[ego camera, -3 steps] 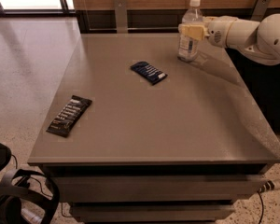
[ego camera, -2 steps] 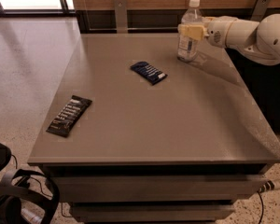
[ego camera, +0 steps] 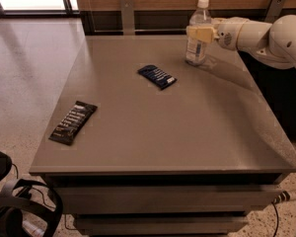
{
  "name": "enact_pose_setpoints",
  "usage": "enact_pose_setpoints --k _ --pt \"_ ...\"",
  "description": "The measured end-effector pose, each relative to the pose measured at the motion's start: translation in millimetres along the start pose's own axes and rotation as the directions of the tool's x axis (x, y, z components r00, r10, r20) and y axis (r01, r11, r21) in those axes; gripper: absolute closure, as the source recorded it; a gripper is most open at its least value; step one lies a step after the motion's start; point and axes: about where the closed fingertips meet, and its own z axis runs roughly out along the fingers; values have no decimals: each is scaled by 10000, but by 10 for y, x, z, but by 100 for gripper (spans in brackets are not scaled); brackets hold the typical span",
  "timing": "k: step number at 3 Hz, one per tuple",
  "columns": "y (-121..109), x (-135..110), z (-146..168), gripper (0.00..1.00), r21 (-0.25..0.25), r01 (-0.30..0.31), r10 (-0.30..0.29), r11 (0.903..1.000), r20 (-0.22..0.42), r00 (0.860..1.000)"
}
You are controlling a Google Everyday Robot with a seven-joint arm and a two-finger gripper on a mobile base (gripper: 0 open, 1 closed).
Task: Move blue plastic bottle near rxbar chocolate
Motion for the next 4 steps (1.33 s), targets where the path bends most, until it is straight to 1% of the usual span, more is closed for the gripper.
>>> enact_pose_setpoints --k 1,2,3,4 --pt "46 -237 -141 100 -128 103 -104 9999 -85 9999" --pt "175 -493 -335 100 -249 221 -223 9994 -80 9997" --pt "341 -670 -509 100 -313 276 -273 9991 105 9996" --pt "627 -755 -635 100 -454 314 -299 9985 334 9990"
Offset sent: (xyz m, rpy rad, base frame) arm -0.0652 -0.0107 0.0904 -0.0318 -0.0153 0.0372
